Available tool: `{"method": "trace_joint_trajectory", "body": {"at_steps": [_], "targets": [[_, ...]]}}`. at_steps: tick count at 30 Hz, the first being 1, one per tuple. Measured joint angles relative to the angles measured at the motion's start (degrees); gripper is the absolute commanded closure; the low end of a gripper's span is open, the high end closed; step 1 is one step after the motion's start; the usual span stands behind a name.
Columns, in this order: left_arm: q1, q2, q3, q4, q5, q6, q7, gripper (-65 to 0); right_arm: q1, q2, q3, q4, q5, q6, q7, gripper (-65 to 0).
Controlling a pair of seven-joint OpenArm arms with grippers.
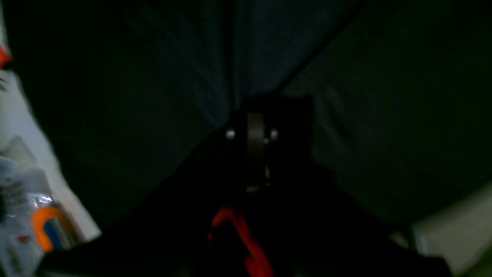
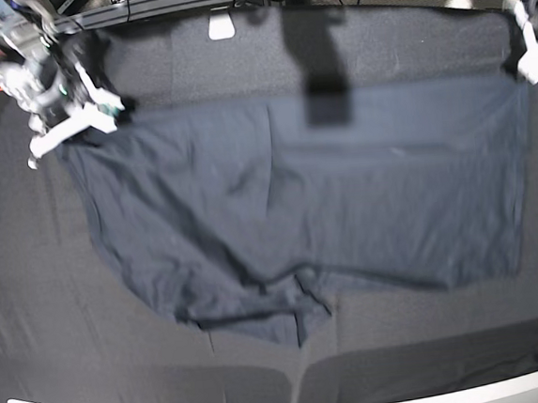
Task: Layout the t-shirt on the table in an organized manner, then fold the t-shirt properly
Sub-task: 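Grasp the shirt corners with both grippers and pull the shirt taut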
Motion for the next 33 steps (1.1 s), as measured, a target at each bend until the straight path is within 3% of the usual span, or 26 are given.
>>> {"method": "trace_joint_trajectory", "body": {"at_steps": [10, 13, 15, 18, 26, 27, 29, 30, 33], "targets": [[14.4, -0.1, -8.4, 12.3, 0.9, -1.0, 1.8, 0.0, -10.8, 7.0, 0.0, 6.5, -0.9, 0.0, -2.7, 0.0], [16.1, -0.2, -9.0, 16.8, 0.4, -1.4, 5.5, 0.0, -13.2, 7.3, 0.0, 6.8, -4.3, -0.2, -3.0, 0.0], [16.3, -0.1, -9.0, 17.5, 0.3, -1.5, 6.5, 0.0, -13.8, 7.3, 0.0, 6.8, -4.2, -0.3, -3.3, 0.0], [16.2, -0.1, -9.0, 17.5, -0.3, -1.6, 7.9, 0.0, -13.8, 7.2, 0.0, 6.8, -4.0, -3.0, -3.7, 0.0], [16.2, -0.1, -8.9, 17.5, -1.1, -1.6, 9.3, 0.0, -13.7, 7.2, 0.0, 6.8, -2.6, -3.3, -6.0, 0.0], [16.2, -0.1, -8.9, 17.5, -1.4, -1.6, 9.4, -3.2, -13.7, 7.2, 0.0, 6.9, -2.4, -2.4, -6.6, 0.0], [16.2, -0.1, -8.9, 17.5, -1.0, -1.6, 10.0, -18.7, -13.8, 7.2, 0.0, 7.0, -2.3, -0.7, -8.0, -0.2], [16.2, -0.1, -8.9, 17.5, -0.6, -1.5, 10.4, -23.4, -13.7, 7.2, 0.0, 7.3, -1.0, -0.5, -9.6, -3.7], [16.2, -0.1, -8.9, 17.5, -0.7, -1.5, 10.7, -24.6, -13.8, 7.3, 0.0, 9.1, 1.9, 1.3, -13.5, -11.1]]}}
